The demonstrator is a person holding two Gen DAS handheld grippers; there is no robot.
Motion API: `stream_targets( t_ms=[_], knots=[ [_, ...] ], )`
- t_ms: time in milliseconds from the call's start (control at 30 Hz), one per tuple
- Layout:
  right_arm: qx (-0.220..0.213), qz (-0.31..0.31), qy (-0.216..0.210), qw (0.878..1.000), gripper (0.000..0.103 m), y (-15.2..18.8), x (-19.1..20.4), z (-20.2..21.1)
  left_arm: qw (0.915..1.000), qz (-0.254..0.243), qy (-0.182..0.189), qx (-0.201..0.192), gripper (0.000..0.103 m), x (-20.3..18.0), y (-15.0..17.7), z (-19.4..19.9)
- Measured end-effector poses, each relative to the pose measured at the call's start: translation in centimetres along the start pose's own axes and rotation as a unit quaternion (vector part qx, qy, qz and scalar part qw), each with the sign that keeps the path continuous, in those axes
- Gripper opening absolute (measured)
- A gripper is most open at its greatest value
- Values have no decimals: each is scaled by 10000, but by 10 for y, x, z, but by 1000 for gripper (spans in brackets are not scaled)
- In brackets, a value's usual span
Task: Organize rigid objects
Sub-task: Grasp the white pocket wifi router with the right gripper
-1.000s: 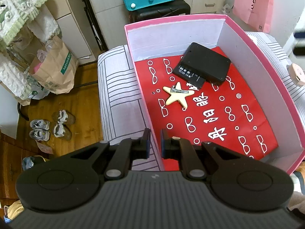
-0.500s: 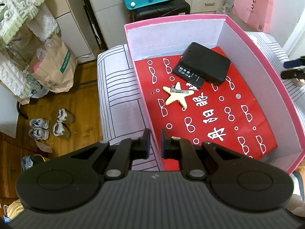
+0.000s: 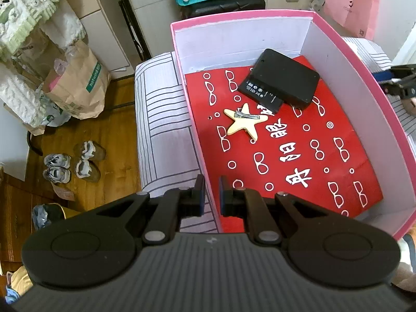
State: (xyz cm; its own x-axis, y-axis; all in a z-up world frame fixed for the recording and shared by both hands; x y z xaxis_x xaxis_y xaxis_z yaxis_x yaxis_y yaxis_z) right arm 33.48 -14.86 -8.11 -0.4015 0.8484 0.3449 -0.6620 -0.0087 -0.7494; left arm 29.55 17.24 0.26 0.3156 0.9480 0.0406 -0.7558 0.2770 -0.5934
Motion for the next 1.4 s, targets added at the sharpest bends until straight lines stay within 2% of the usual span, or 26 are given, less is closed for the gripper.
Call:
stream_targets(
  t_ms=[267,400,533,600,700,833,900,1100,1233,1300,1400],
  knots=[
    [332,-82,-658,9972,81,13,7,19,9999,132,91,58,10,-1,3,2],
    [447,775,-388,9952,82,24,15,21,9997,213,133,29,10,2,3,1],
    [442,1820,-32,9823,84,29,27,20,9998,160,104,-16,9,1,5,2],
    [442,2352,-23,9710,89,29,33,17,9999,112,73,20,9,-1,5,3],
    [597,2902,-106,9550,89,24,37,10,9999,99,40,-3,9,0,4,3],
    [813,3056,-343,9481,88,24,42,-3,9998,185,86,-20,9,2,2,2],
    [775,2975,-339,9510,81,21,44,-6,9998,174,90,-35,9,2,2,2],
    [529,2182,-442,9735,60,6,48,5,9998,153,121,-60,10,0,3,1],
    [434,1850,-313,9813,60,5,44,3,9998,127,109,-69,10,-1,3,1],
    [438,1823,-252,9820,69,7,40,4,9998,129,104,-67,10,-1,3,1],
    [383,1857,-206,9816,71,10,33,7,9997,185,125,-76,10,-2,3,2]
  ],
)
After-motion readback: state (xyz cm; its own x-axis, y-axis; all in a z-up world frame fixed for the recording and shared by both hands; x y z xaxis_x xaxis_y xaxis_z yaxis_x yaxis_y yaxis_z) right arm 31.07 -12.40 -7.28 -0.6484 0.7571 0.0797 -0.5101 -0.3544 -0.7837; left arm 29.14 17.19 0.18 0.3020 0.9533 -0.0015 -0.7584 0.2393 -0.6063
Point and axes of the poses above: each gripper's, at about its wrist camera, not at the fingertips, and z roughly against the way its jaws point, x to its left, y to its underside, the point moved 8 cm from there along -z, roughly the way its jaws point, and after that the axes turned 11 degrees about -x, right-handed, at the moved point
